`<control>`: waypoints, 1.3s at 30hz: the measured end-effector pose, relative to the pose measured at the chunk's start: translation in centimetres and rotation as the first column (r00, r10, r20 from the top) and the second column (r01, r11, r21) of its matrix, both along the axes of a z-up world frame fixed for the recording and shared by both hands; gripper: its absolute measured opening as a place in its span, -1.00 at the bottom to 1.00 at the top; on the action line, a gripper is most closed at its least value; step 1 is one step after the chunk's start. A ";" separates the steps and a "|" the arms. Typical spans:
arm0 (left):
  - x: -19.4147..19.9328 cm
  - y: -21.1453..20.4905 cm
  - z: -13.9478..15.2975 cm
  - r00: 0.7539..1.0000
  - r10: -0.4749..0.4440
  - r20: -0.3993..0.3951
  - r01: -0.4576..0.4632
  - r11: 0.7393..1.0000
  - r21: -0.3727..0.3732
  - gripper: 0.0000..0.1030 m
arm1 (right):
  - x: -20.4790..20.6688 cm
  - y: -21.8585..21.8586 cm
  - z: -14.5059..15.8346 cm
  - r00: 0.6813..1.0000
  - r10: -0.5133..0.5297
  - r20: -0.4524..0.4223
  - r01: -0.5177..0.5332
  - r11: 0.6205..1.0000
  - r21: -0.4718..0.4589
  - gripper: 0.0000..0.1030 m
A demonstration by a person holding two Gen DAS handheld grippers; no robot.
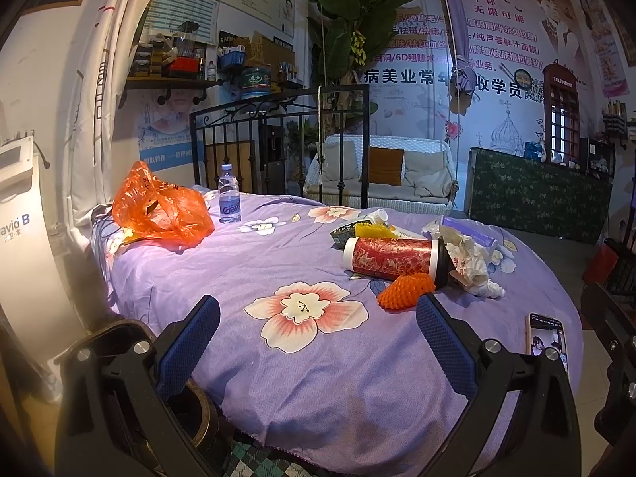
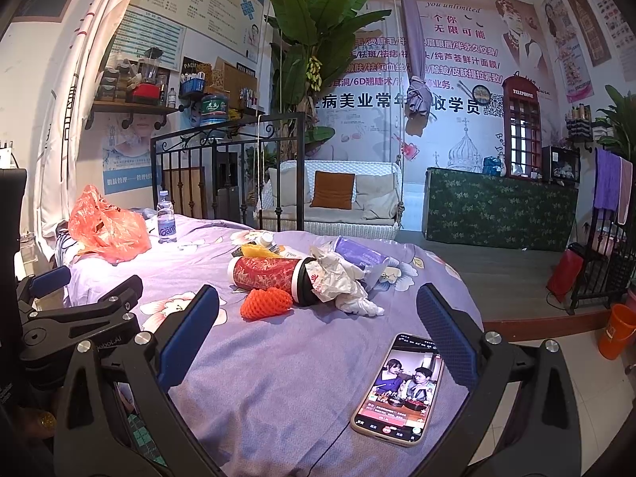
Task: Collect trash
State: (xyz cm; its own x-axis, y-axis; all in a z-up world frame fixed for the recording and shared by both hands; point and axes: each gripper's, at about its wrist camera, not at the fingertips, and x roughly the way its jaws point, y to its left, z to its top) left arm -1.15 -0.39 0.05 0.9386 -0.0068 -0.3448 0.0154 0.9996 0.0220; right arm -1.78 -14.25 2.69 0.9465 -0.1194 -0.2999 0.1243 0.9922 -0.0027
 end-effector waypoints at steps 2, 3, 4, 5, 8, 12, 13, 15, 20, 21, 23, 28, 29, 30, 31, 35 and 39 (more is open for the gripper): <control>0.0 0.0 0.0 1.000 0.000 0.000 0.000 1.000 0.001 0.89 | 0.0 0.0 0.0 1.000 0.001 0.000 -0.001 1.000 0.000 0.91; 0.0 0.0 0.0 1.000 -0.001 0.000 0.001 1.000 0.000 0.89 | 0.0 0.0 0.0 1.000 0.001 0.001 -0.001 1.000 -0.001 0.91; 0.0 0.0 0.0 1.000 0.000 -0.001 0.000 1.000 0.001 0.89 | 0.0 -0.1 0.0 1.000 0.001 0.002 -0.001 1.000 0.000 0.91; 0.0 0.0 0.0 1.000 0.000 -0.001 0.000 1.000 0.001 0.89 | 0.0 -0.1 0.1 1.000 0.001 0.002 -0.001 1.000 0.000 0.91; 0.0 0.0 0.0 1.000 -0.001 0.000 0.001 1.000 0.000 0.89 | 0.0 0.0 0.1 1.000 0.001 0.000 -0.001 1.000 0.001 0.91; 0.0 0.0 0.0 1.000 0.000 -0.001 0.000 1.000 0.001 0.89 | 0.0 0.0 0.1 1.000 0.001 0.000 -0.001 1.000 0.001 0.91; 0.0 0.0 0.0 1.000 0.000 -0.001 0.000 1.000 0.001 0.89 | 0.0 0.0 0.1 1.000 0.002 0.000 -0.002 1.000 0.001 0.91; 0.0 0.0 0.0 1.000 0.000 0.000 0.000 1.000 0.000 0.89 | 0.1 0.0 0.1 1.000 0.002 0.000 -0.002 1.000 0.001 0.91; 0.0 0.0 0.0 1.000 0.000 -0.001 0.000 1.000 0.001 0.89 | 0.1 0.0 0.1 1.000 0.003 -0.003 -0.003 1.000 0.003 0.91; 0.0 0.0 0.0 1.000 -0.001 -0.001 0.001 1.000 0.000 0.89 | 0.1 -0.1 0.1 1.000 0.003 -0.004 -0.003 1.000 0.004 0.91; 0.1 0.0 -0.1 1.000 -0.001 -0.006 0.001 1.000 0.001 0.89 | 0.2 -0.1 0.1 1.000 0.005 -0.010 -0.005 1.000 0.005 0.91; 0.5 0.0 -0.4 1.000 -0.008 -0.022 0.008 1.000 0.005 0.89 | 1.2 -0.8 -0.4 1.000 -0.007 -0.025 0.007 1.000 -0.004 0.91; 0.7 -0.1 -0.5 1.000 -0.012 -0.028 0.012 1.000 0.006 0.89 | 1.6 -1.1 -0.6 0.999 -0.010 -0.030 0.009 1.000 -0.011 0.91; 1.0 -0.1 -0.7 0.999 -0.019 -0.035 0.019 1.000 0.007 0.89 | 2.0 -1.4 -0.9 0.999 -0.017 -0.035 0.016 1.000 -0.024 0.91; 1.3 -0.1 -0.9 0.999 -0.022 -0.043 0.023 1.000 0.009 0.89 | 2.5 -1.7 -1.2 0.999 -0.021 -0.037 0.019 0.999 -0.036 0.91; 2.5 -0.4 -1.6 0.998 -0.043 -0.051 0.044 0.999 0.018 0.89 | 4.6 -3.0 -1.7 0.999 -0.021 -0.040 0.020 0.999 -0.034 0.91; 4.9 -1.4 -2.2 0.991 -0.106 -0.078 0.109 0.993 0.038 0.89 | 8.5 -4.3 -1.9 0.996 0.023 -0.085 -0.021 0.999 0.025 0.91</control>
